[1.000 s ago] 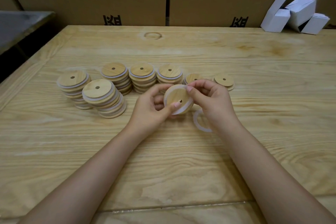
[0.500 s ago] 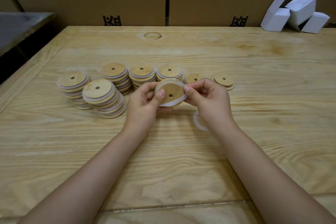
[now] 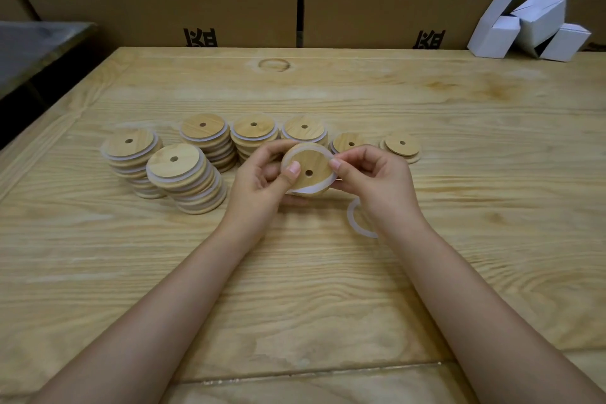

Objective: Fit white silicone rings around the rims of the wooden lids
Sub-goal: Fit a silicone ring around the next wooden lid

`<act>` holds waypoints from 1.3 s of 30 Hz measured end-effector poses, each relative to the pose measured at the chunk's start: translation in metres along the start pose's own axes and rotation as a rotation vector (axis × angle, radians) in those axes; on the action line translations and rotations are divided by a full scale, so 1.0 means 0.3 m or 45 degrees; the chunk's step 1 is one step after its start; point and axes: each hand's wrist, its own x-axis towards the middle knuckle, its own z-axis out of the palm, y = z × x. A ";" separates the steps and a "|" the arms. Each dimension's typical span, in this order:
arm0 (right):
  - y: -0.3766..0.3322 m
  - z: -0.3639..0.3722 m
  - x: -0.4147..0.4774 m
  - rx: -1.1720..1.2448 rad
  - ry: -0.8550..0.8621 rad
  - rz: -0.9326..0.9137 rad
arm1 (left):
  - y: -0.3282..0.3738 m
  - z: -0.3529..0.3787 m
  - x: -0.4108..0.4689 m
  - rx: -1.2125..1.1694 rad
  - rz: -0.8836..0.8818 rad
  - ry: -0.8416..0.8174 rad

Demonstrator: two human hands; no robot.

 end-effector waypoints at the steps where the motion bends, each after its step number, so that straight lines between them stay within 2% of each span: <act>1: 0.002 0.000 0.000 -0.004 0.001 -0.002 | -0.001 0.001 -0.002 0.036 0.019 -0.020; 7: 0.008 0.005 -0.001 -0.098 -0.073 -0.028 | -0.013 0.017 -0.014 0.282 0.161 -0.067; 16: 0.018 0.009 -0.004 -0.149 -0.041 -0.030 | -0.005 0.011 -0.010 0.247 0.199 0.055; 24: 0.008 0.006 0.004 0.057 -0.070 0.155 | -0.007 0.010 -0.009 0.220 0.177 0.100; 32: -0.004 -0.006 0.007 0.126 -0.146 0.198 | -0.007 0.006 -0.003 0.090 0.132 0.094; 35: -0.005 -0.006 0.000 0.081 -0.171 0.175 | -0.004 0.005 0.002 0.070 0.128 0.102; 39: -0.002 0.002 -0.003 -0.057 -0.097 0.058 | 0.000 0.003 0.001 0.023 0.030 0.075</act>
